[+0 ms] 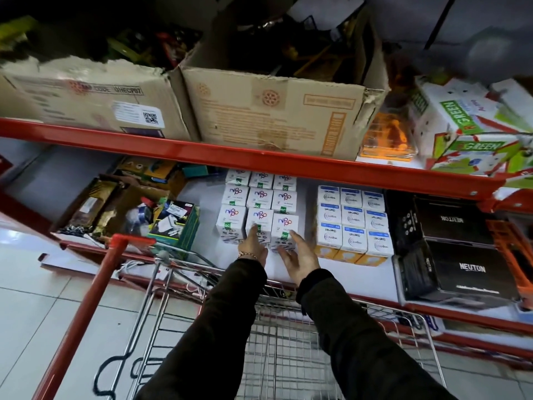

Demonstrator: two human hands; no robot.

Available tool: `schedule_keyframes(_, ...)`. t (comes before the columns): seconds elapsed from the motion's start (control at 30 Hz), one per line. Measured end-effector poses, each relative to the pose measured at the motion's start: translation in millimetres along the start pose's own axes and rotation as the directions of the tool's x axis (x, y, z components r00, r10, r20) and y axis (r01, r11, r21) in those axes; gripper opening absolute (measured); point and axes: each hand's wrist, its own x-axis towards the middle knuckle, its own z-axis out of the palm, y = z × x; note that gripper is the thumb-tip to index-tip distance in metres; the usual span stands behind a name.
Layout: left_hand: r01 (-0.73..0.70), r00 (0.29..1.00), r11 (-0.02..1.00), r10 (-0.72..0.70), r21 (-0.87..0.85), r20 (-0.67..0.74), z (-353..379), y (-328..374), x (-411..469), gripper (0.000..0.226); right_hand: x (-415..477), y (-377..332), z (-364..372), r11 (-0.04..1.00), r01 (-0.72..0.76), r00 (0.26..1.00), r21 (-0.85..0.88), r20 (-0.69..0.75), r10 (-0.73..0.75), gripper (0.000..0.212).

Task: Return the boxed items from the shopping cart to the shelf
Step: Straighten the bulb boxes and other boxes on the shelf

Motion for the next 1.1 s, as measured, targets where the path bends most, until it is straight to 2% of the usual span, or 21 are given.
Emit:
schedule_keyframes(0.07,0.045,0.998,0.994,-0.04,-0.101,0.054,-0.5,2.5,3.0,0.059,0.3,0.3,2.4,1.0,0.016,1.0,0.012,0.004,-0.016,0.005)
schedule_keyframes(0.17,0.117,0.989,0.984,-0.103,-0.134,0.108,-1.9,10.1,-3.4,0.054,-0.3,0.4,5.4,0.999,0.021,1.0,0.045,-0.004,-0.021,0.009)
schedule_keyframes(0.37,0.078,0.995,0.995,-0.074,-0.07,0.06,-1.9,14.3,-5.9,0.047,0.8,2.0,7.9,0.999,0.026,1.0,0.036,0.008,-0.026,0.014)
schedule_keyframes(0.5,0.102,0.987,0.995,-0.099,-0.016,0.128,-4.8,15.4,-6.1,0.05,-2.5,-0.3,8.5,0.999,0.029,1.0,-0.027,-0.001,-0.029,0.012)
schedule_keyframes(0.67,0.087,0.992,0.994,-0.081,-0.065,0.099,-7.4,8.6,-10.1,0.046,-7.9,0.4,-3.1,0.999,-0.001,1.0,-0.051,0.009,0.001,0.031)
schedule_keyframes(0.8,0.133,0.988,0.983,-0.121,-0.127,0.097,-7.9,-6.3,-25.1,0.058,-20.6,2.1,-31.0,0.997,0.026,0.998,0.078,-0.059,-0.021,0.062)
schedule_keyframes(0.9,0.176,0.978,0.97,-0.154,-0.169,0.139,0.6,-26.8,-44.7,0.054,-36.5,-4.4,-63.3,0.977,0.081,0.989,0.195,-0.137,-0.054,0.059)
schedule_keyframes(1.0,0.187,0.965,0.97,-0.152,-0.156,0.212,17.6,-53.1,-70.5,0.039,-49.6,-21.5,-100.0,0.939,0.163,0.968,0.302,-0.234,-0.093,0.044)
schedule_keyframes(1.1,0.214,0.94,0.97,-0.171,-0.119,0.296,42.2,-85.4,-100.8,0.044,-65.4,-46.1,-144.5,0.893,0.295,0.912,0.34,-0.38,-0.156,0.042)
